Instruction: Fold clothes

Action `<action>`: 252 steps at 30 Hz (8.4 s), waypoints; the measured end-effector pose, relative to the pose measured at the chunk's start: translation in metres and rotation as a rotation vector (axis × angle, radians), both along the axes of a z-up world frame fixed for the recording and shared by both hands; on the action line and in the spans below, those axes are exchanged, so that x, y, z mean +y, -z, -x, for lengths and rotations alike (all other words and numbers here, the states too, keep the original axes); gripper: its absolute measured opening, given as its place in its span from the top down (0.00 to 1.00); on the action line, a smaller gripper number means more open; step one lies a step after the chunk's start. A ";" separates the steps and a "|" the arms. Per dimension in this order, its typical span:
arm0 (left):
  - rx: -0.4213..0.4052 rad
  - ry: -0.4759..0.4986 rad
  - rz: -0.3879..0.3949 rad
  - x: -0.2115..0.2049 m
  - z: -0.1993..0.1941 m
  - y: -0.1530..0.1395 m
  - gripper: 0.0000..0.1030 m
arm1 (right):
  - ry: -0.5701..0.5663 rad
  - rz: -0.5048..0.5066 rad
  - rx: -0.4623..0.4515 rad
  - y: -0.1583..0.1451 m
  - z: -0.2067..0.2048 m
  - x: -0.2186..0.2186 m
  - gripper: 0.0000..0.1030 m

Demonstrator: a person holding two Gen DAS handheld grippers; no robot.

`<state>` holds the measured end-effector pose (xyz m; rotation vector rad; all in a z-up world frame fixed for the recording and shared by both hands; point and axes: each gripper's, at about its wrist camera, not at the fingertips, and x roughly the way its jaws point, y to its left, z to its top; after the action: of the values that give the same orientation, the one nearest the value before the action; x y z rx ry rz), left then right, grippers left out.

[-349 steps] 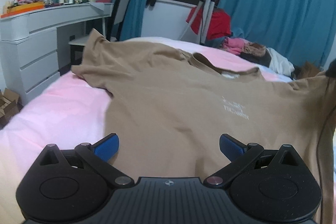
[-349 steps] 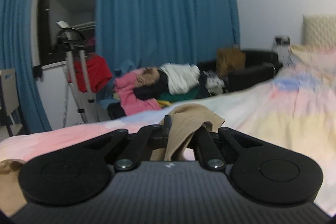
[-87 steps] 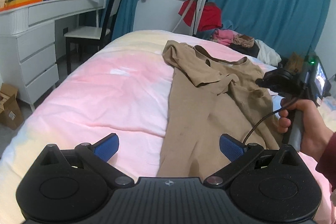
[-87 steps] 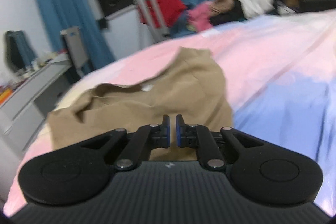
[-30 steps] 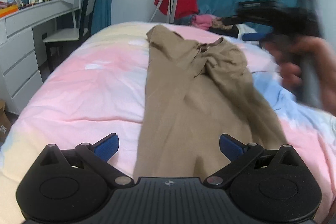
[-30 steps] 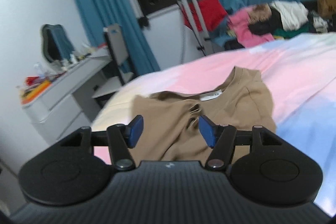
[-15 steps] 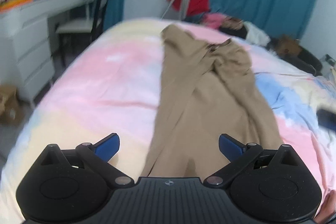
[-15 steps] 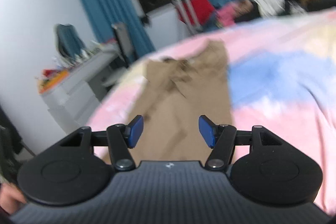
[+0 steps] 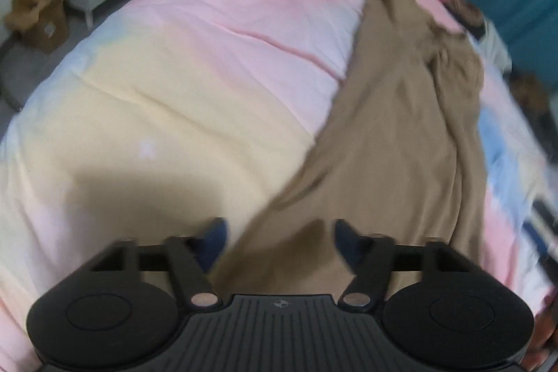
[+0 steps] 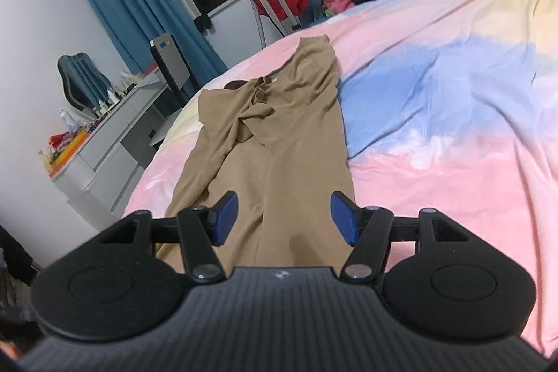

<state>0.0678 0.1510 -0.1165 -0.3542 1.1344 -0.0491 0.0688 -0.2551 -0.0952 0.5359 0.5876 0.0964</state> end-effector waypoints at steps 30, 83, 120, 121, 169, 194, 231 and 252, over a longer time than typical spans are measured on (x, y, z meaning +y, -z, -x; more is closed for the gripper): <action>-0.222 0.305 -0.075 -0.058 0.040 -0.045 0.34 | -0.036 -0.061 0.110 0.015 -0.008 0.000 0.39; -0.004 0.365 0.138 -0.046 0.023 -0.027 0.22 | -0.029 -0.131 0.331 0.055 0.023 -0.006 0.40; -0.444 0.384 0.292 -0.014 0.139 -0.181 0.94 | -0.250 0.266 -0.053 -0.123 0.160 0.013 0.92; -0.447 0.394 0.291 -0.008 0.155 -0.180 0.94 | -0.257 0.261 -0.054 -0.120 0.170 0.012 0.91; -0.526 0.390 -0.255 -0.126 -0.091 -0.043 0.21 | -0.077 0.369 -0.050 -0.005 -0.085 0.000 0.39; -0.023 -0.081 0.520 -0.049 -0.038 0.012 0.09 | 0.086 -0.634 0.357 0.082 -0.006 -0.025 0.37; -0.341 -0.142 0.542 -0.012 0.117 -0.106 0.92 | 0.124 -0.486 0.243 -0.023 0.104 -0.042 0.91; -0.226 -0.318 0.567 -0.027 -0.085 -0.077 0.89 | 0.280 -0.618 0.291 0.000 -0.058 -0.053 0.90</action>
<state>0.1529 0.1244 -0.0399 -1.0056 0.8142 -0.1284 0.1270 -0.3085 -0.0948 1.2418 0.7615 -0.0721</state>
